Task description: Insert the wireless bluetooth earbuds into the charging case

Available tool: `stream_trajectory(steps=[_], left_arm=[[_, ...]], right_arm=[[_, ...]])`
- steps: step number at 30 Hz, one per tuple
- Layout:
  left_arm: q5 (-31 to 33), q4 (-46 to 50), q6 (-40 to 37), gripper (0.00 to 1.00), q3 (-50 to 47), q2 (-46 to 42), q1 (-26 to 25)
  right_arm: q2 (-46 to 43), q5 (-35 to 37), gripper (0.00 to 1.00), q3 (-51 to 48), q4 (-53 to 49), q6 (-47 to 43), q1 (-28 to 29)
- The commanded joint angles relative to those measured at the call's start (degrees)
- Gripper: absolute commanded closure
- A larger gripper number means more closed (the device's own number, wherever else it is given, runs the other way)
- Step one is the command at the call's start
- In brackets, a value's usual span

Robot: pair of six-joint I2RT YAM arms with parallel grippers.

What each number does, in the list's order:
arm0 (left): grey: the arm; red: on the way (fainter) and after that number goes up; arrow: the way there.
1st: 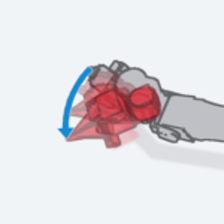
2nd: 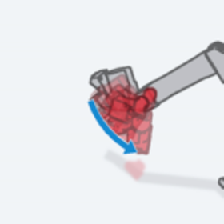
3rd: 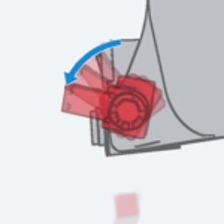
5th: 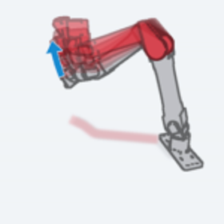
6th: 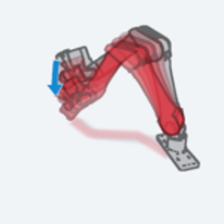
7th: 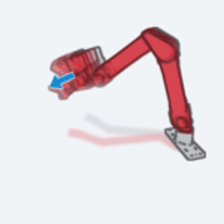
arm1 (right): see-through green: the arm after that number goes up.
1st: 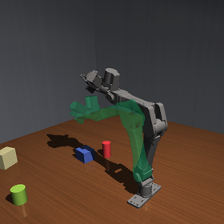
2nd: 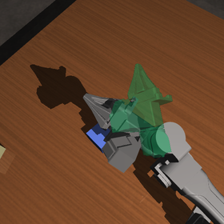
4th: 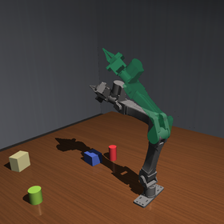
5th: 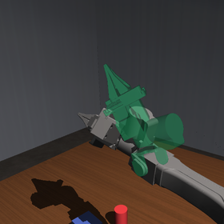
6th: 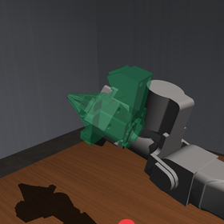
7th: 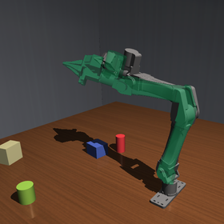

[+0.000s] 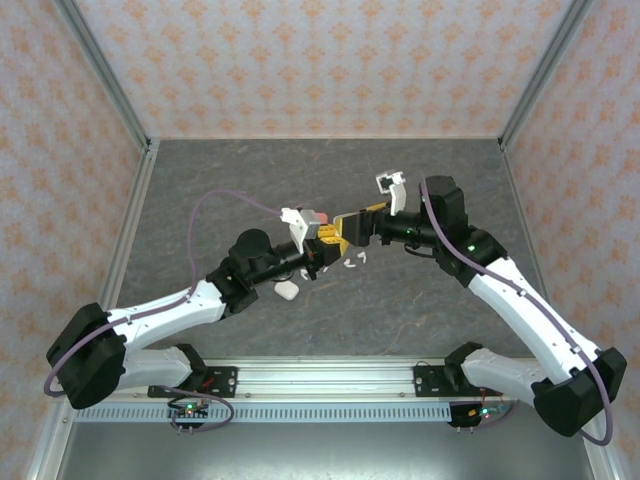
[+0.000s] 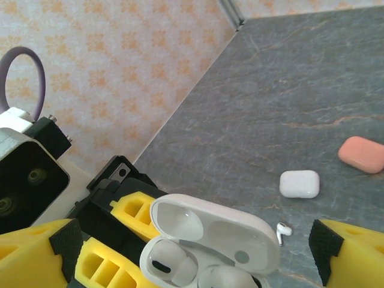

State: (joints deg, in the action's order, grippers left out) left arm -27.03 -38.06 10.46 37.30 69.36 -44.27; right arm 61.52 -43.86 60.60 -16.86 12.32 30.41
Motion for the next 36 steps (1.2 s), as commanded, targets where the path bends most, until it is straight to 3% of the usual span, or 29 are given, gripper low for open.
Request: stream_trajectory(steps=[1,3,7,36], left_arm=[[-1.41,-2.89,-0.97,1.0,0.84,-0.82,-0.46],[-1.34,-2.81,-0.96,1.0,0.94,-0.65,-0.47],[-1.25,-2.51,-1.17,1.0,1.09,-0.37,-0.47],[0.26,-0.19,-1.58,1.0,1.1,-0.24,-0.47]], right_arm=[[0.59,-5.2,0.06,0.74,4.09,1.35,-0.27],[1.02,-5.95,0.13,0.98,4.11,1.29,-0.27],[0.98,-6.33,0.17,1.03,4.05,0.74,-0.2],[-2.99,-1.05,0.2,-1.74,2.45,-2.43,-0.27]])
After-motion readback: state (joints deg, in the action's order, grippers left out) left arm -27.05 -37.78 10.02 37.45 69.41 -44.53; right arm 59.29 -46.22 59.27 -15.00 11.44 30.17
